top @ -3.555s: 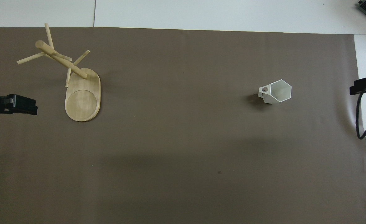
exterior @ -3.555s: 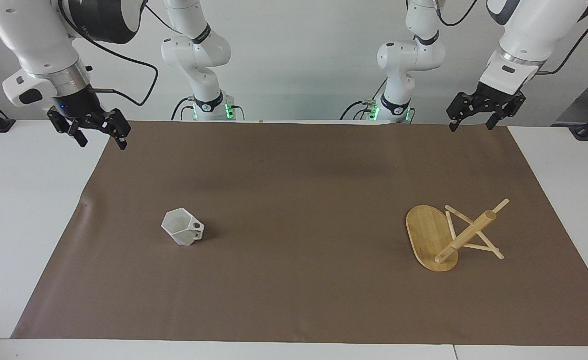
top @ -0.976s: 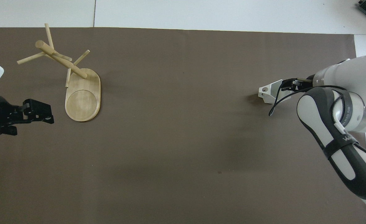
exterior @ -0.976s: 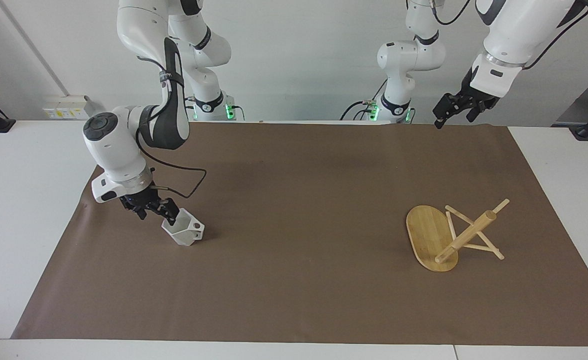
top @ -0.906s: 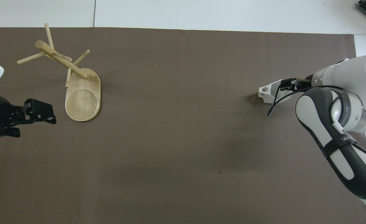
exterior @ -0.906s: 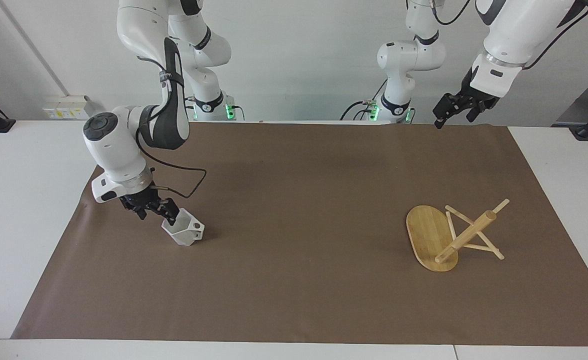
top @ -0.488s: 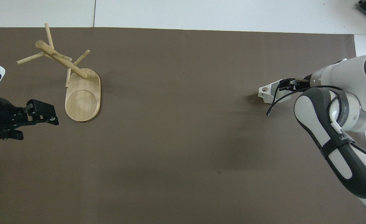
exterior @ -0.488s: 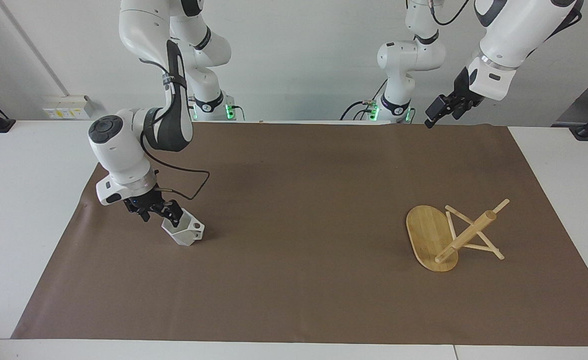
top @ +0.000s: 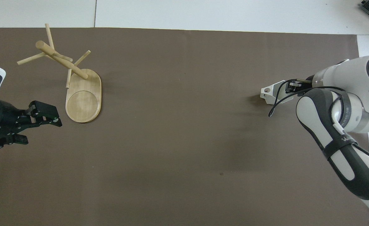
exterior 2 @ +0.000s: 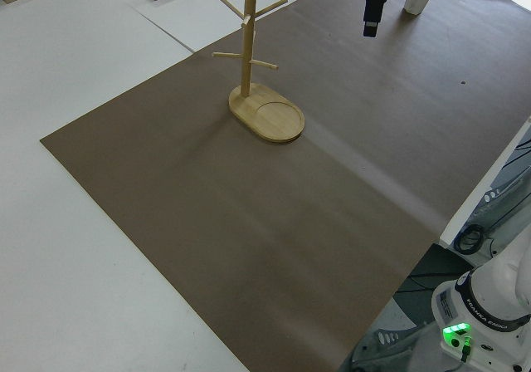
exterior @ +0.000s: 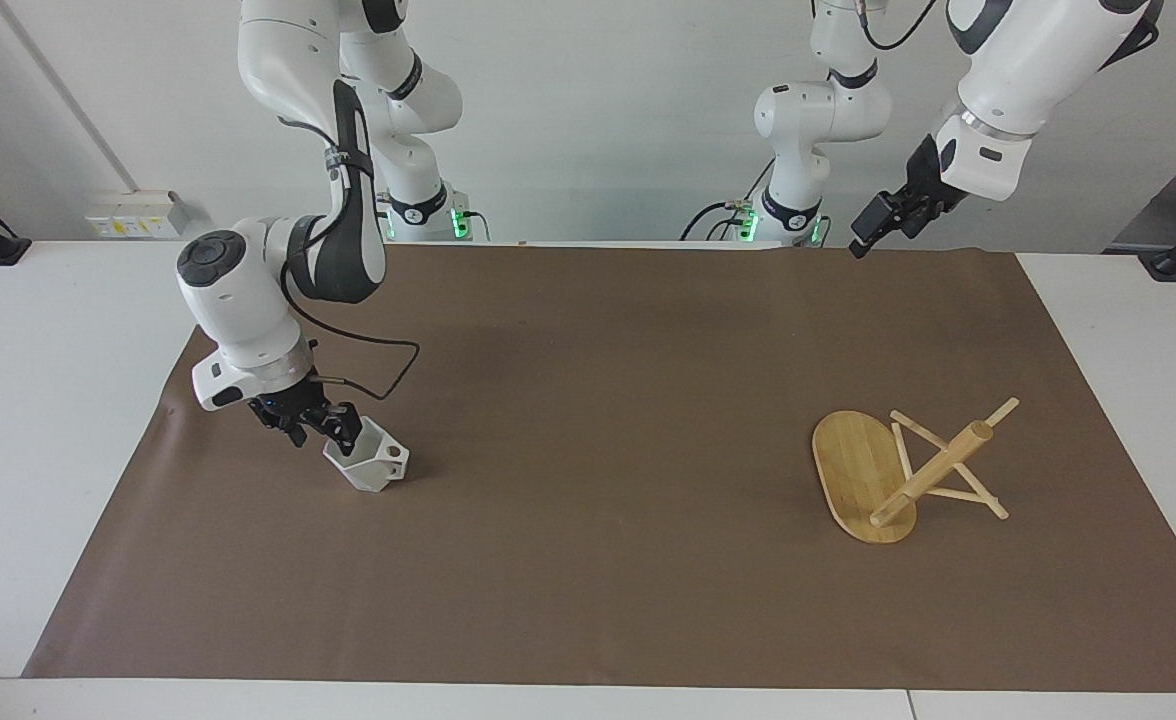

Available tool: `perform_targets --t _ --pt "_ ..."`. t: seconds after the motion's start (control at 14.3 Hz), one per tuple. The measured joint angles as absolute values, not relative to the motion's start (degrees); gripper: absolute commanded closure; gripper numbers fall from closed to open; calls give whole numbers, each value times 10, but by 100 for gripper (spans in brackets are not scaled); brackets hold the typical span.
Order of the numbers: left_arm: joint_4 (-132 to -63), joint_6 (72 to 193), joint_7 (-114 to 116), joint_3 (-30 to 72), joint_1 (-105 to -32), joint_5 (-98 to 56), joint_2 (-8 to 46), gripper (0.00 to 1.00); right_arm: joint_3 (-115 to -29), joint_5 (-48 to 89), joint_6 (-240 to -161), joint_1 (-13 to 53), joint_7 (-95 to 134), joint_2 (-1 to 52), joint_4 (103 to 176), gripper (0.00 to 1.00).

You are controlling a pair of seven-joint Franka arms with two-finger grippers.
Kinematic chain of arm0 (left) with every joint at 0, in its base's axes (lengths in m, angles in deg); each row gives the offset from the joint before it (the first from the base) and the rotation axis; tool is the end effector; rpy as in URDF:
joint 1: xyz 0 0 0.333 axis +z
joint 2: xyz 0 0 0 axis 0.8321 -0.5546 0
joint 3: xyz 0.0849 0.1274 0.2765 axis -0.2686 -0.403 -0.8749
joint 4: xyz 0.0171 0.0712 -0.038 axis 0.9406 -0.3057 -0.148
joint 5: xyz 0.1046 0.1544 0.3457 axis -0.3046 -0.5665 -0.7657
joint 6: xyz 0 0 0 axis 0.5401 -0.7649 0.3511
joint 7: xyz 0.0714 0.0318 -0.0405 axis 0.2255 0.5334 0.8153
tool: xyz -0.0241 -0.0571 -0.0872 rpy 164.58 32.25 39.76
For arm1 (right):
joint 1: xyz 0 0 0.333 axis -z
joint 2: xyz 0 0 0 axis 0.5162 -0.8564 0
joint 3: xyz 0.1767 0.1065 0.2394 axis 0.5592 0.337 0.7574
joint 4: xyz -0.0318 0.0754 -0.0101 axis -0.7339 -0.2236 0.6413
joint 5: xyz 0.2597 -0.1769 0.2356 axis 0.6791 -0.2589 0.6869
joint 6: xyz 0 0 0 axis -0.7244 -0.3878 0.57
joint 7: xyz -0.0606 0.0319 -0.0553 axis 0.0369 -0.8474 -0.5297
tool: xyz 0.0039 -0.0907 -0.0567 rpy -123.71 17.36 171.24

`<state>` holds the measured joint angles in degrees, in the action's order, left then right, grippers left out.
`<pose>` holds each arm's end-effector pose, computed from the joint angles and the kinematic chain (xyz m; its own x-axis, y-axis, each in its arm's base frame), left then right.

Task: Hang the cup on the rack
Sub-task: 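Reach the right gripper to the white mug and grasp its rim, then lift the mug with the right gripper while the left gripper approaches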

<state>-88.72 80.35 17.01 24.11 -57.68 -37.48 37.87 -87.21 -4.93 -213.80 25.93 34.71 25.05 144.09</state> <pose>0.4892 -0.0879 0.6179 0.9072 0.3928 -0.1503 0.4061 -0.9112 0.0696 0.6280 -0.0243 0.3726 0.9670 -0.2302 0.1091 -0.2254 -0.9728 -0.0544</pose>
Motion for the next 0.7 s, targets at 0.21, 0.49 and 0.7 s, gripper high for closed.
perform_targets --t 0.21,0.49,0.7 --pt "-887 804 171 242 -577 -374 379 0 -872 -49 -2138 259 347 251 1441 82" --pt "-888 804 224 244 -578 -349 380 0 -872 -49 -2138 259 347 251 1441 92" --pt "-895 811 298 244 -580 -313 383 0 -872 -49 -2138 259 347 251 1441 96"
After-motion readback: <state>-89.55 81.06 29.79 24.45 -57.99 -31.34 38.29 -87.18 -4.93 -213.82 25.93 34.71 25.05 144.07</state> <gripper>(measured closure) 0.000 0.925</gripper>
